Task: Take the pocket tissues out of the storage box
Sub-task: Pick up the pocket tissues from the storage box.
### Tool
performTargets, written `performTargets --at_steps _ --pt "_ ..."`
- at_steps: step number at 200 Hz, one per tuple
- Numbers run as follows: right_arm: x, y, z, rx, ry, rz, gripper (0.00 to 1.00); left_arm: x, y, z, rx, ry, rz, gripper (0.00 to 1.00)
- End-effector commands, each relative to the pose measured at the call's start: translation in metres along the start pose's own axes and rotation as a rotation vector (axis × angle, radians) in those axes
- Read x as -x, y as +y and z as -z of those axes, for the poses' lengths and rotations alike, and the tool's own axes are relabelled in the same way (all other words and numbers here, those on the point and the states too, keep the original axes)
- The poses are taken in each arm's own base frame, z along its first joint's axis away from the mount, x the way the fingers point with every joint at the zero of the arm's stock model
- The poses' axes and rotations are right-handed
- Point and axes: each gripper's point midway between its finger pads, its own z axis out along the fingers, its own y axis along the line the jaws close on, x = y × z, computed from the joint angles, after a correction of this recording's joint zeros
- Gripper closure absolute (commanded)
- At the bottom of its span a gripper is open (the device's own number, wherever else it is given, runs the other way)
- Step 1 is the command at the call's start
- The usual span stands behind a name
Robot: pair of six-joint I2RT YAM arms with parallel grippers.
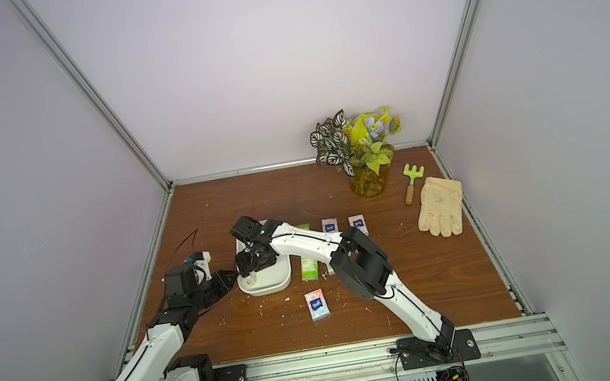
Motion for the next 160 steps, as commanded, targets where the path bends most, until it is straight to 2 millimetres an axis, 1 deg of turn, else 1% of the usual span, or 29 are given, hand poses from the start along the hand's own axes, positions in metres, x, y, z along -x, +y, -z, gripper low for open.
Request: performTargets --at_steps 1,20,60,91,121,160 --pt "0.007 0.020 0.011 0.060 -0.011 0.014 0.35 0.000 0.001 0.000 0.003 0.011 -0.013 0.87" --pt "0.006 0.017 0.008 0.045 -0.007 0.014 0.35 -0.001 0.002 -0.001 0.004 0.014 -0.012 0.87" --pt "0.006 -0.002 0.010 -0.059 -0.016 0.017 0.37 -0.001 0.003 -0.001 0.006 0.015 -0.015 0.88" --pt "0.007 -0.012 0.023 -0.122 -0.029 0.024 0.39 -0.001 0.004 -0.002 0.009 0.017 -0.013 0.88" --pt "0.008 -0.021 0.041 -0.167 -0.058 0.021 0.40 -0.001 0.004 -0.003 0.008 0.019 -0.014 0.88" --pt "0.006 -0.051 0.062 -0.269 -0.070 0.005 0.40 0.000 0.003 -0.002 0.008 0.015 -0.017 0.88"
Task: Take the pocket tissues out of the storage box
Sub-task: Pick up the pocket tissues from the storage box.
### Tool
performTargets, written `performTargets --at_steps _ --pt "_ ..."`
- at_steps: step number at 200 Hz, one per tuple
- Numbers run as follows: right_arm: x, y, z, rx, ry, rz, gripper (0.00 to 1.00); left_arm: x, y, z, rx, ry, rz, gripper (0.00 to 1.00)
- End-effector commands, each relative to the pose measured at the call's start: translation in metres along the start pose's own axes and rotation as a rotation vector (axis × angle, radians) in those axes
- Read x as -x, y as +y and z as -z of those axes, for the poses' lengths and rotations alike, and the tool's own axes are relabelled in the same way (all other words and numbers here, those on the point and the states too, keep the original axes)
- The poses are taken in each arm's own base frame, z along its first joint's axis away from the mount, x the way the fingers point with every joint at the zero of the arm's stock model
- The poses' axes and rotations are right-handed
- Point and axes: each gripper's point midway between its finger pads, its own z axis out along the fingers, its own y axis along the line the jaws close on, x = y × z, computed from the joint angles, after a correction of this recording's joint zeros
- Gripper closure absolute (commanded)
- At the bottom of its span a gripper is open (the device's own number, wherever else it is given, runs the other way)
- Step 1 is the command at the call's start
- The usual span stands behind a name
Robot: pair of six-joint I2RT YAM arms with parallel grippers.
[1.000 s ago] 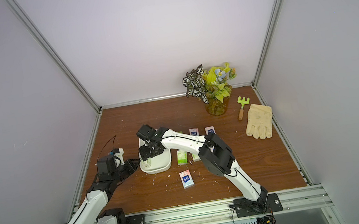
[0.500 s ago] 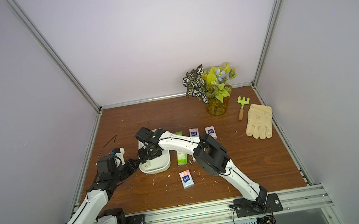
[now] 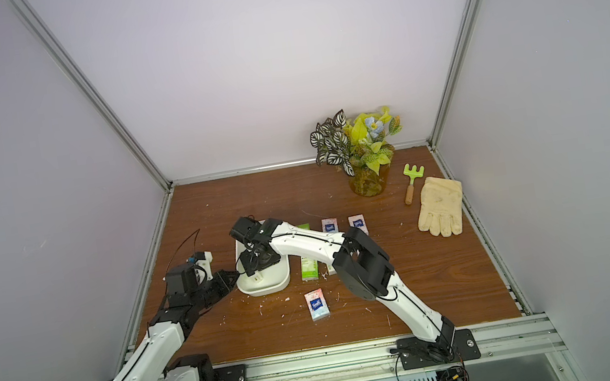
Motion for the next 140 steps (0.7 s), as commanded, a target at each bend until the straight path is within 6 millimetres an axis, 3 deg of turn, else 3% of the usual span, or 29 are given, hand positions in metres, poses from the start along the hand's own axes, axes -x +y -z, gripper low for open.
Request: performTargets --at_steps 1,32,80,114,140 --pt "0.008 -0.028 0.035 -0.098 -0.042 -0.002 0.40 0.003 0.003 0.001 0.013 -0.005 -0.014 0.88" --pt "0.012 -0.042 0.043 -0.122 -0.056 -0.010 0.40 0.002 0.002 0.001 0.010 -0.002 -0.014 0.88" --pt "0.033 -0.004 0.057 0.039 -0.105 0.169 0.31 0.002 0.001 0.000 0.004 0.001 -0.015 0.88" --pt "0.029 0.012 0.057 0.057 -0.081 0.358 0.29 0.002 0.001 0.000 -0.001 0.001 -0.015 0.88" --pt "0.020 0.019 0.044 0.048 -0.029 0.454 0.29 0.001 0.001 0.000 -0.002 0.004 -0.014 0.88"
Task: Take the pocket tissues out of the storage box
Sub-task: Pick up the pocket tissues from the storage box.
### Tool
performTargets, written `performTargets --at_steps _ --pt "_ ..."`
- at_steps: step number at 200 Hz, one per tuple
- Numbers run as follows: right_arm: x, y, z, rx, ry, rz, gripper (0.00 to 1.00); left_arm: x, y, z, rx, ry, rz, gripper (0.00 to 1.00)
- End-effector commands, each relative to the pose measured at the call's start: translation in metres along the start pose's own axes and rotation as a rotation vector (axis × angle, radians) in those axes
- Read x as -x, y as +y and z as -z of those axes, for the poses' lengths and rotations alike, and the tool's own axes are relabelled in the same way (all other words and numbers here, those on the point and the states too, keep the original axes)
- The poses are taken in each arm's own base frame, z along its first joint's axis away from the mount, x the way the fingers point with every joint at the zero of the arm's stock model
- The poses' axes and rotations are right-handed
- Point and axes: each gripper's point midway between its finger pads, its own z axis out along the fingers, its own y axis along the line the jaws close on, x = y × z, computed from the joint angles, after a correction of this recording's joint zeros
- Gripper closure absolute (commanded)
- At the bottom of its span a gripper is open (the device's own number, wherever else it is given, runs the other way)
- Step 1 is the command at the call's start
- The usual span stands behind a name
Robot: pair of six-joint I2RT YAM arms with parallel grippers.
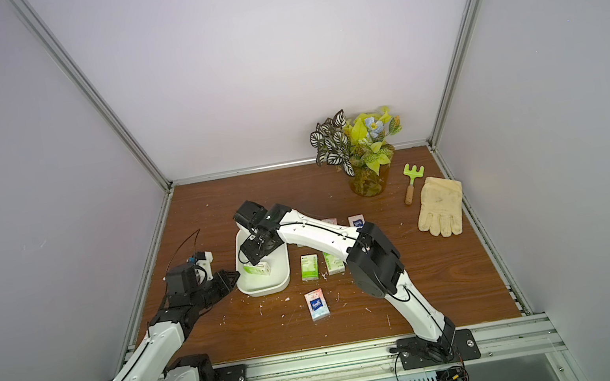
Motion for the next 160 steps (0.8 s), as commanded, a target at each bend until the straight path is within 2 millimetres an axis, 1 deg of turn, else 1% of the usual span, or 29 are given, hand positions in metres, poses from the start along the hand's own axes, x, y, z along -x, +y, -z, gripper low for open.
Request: performTargets --at_steps 1,28,50,83,96,118,141,160 --pt "-0.007 0.015 -0.005 0.026 0.054 0.157 0.29 0.002 0.001 0.000 0.004 -0.002 -0.012 0.88" --pt "-0.010 0.022 -0.018 0.012 0.093 0.216 0.28 0.002 0.001 0.000 0.002 0.000 -0.012 0.88" --pt "-0.011 0.021 -0.027 0.003 0.117 0.228 0.28 0.002 0.001 0.000 0.001 0.000 -0.012 0.88" --pt "-0.021 0.018 -0.037 -0.009 0.153 0.235 0.29 0.002 0.001 0.000 0.001 0.000 -0.011 0.88" --pt "-0.024 0.015 -0.041 -0.015 0.164 0.232 0.30 0.002 0.001 0.000 0.001 0.000 -0.012 0.88" --pt "-0.027 0.014 -0.045 -0.021 0.172 0.225 0.38 0.001 0.001 0.000 0.000 0.001 -0.011 0.89" --pt "-0.022 0.015 -0.041 -0.026 0.154 0.212 0.52 0.002 0.002 0.000 0.002 0.001 -0.011 0.89" --pt "-0.018 0.015 -0.035 -0.025 0.138 0.193 0.66 0.002 0.001 -0.001 0.002 0.004 -0.013 0.89"
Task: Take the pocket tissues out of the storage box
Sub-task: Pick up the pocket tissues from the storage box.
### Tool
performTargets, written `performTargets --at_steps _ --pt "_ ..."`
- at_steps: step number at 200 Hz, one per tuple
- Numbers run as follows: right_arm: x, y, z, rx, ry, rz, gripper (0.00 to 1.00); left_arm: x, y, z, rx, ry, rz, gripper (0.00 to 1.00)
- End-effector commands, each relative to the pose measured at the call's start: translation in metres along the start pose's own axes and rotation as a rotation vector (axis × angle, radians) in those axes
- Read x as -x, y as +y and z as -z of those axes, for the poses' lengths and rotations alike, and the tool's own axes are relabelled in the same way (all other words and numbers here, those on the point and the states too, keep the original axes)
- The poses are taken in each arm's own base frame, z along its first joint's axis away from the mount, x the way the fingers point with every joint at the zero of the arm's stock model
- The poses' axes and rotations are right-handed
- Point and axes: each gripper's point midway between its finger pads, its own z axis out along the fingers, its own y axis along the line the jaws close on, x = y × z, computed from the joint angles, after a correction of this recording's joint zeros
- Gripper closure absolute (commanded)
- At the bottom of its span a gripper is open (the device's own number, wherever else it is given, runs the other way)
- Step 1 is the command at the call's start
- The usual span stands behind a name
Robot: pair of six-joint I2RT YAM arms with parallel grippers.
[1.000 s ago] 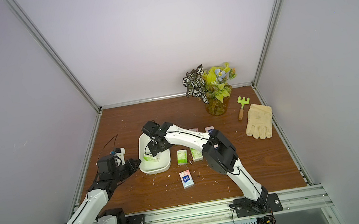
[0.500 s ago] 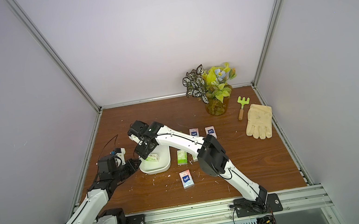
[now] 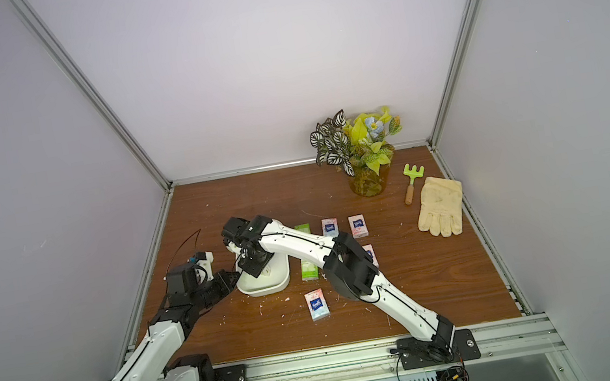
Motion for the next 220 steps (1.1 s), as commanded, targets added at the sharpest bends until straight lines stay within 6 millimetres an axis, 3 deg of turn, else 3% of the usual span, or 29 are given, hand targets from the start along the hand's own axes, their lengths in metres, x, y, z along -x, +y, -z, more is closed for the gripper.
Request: performTargets --at_steps 1,26,83,110,128,152,181,220 --pt "0.012 0.000 0.031 -0.006 -0.056 -0.017 0.66 0.004 0.001 0.000 0.005 -0.006 -0.017 0.89" --pt "0.014 0.000 0.042 -0.002 -0.076 -0.043 0.76 0.004 0.001 -0.001 0.005 -0.005 -0.017 0.89" --pt "0.026 0.002 0.092 0.016 -0.182 -0.103 0.78 0.010 -0.005 0.001 -0.009 -0.011 -0.027 0.87" --pt "0.025 -0.006 0.124 -0.007 -0.233 -0.145 0.78 0.019 -0.014 0.003 -0.031 -0.026 -0.031 0.81" --pt "0.020 -0.013 0.145 -0.015 -0.262 -0.181 0.78 0.028 -0.021 0.006 -0.035 -0.040 -0.048 0.71" --pt "0.001 -0.024 0.169 -0.025 -0.274 -0.246 0.78 0.041 -0.029 0.011 -0.031 -0.059 -0.070 0.60" --pt "-0.032 -0.033 0.195 -0.042 -0.286 -0.330 0.78 0.057 -0.040 0.016 -0.037 -0.095 -0.097 0.54" --pt "-0.091 -0.045 0.207 -0.049 -0.290 -0.473 0.78 0.071 -0.045 0.020 -0.033 -0.143 -0.122 0.51"
